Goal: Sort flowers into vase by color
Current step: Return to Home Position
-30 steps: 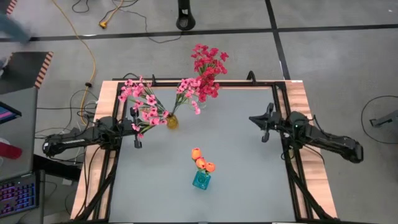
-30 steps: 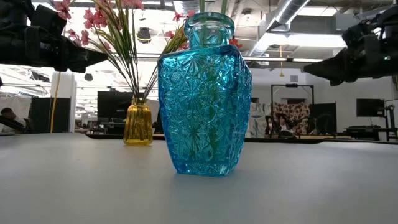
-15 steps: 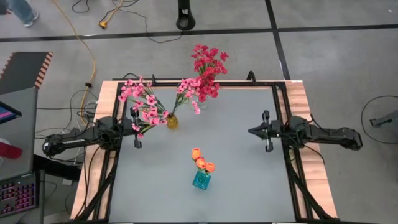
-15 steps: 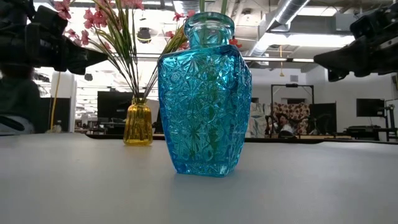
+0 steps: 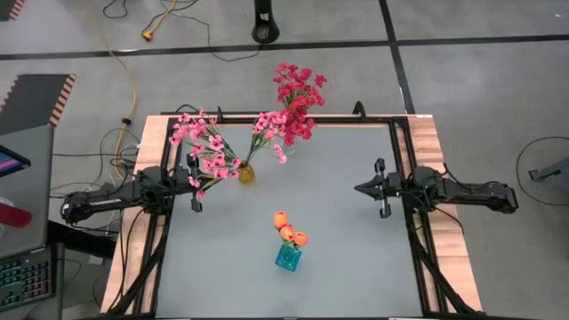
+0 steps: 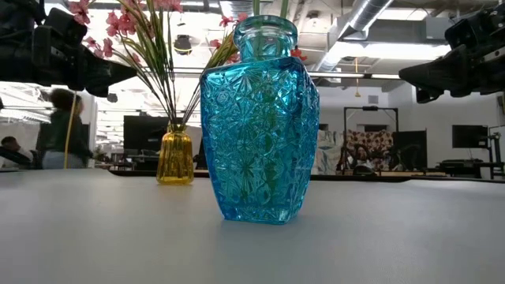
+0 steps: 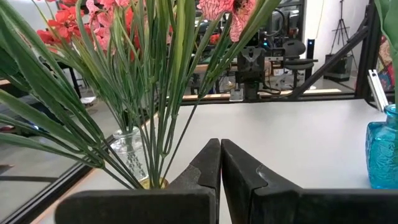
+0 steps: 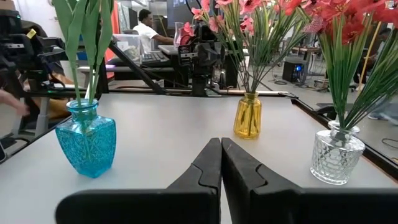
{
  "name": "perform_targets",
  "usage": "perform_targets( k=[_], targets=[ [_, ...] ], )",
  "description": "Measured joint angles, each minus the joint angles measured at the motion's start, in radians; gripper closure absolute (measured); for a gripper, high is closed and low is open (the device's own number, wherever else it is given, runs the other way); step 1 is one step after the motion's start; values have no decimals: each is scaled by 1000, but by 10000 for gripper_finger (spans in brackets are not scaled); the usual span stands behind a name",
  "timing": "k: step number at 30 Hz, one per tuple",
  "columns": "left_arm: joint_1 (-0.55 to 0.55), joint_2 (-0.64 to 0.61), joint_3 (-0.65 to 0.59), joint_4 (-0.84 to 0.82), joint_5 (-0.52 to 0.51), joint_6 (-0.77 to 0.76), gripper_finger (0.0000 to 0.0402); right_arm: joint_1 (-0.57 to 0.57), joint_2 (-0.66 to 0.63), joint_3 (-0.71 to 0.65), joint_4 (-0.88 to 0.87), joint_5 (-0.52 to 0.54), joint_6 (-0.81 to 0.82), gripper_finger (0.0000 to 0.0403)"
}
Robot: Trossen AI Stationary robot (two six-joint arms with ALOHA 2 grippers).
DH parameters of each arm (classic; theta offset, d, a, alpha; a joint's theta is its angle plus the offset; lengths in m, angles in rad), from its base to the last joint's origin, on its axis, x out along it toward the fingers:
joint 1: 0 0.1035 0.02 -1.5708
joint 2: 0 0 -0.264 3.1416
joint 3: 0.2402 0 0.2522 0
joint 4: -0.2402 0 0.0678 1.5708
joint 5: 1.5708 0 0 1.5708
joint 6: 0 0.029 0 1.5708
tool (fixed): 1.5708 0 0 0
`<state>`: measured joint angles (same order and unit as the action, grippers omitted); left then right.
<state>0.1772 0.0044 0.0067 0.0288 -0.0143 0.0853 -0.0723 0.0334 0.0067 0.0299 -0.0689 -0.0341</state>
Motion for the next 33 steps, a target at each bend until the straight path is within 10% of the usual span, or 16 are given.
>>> perform_targets(
  k=[33],
  targets=[
    [-68, 0, 0, 0, 0, 0, 401, 0, 0, 0, 0, -1, 0, 365]
  ],
)
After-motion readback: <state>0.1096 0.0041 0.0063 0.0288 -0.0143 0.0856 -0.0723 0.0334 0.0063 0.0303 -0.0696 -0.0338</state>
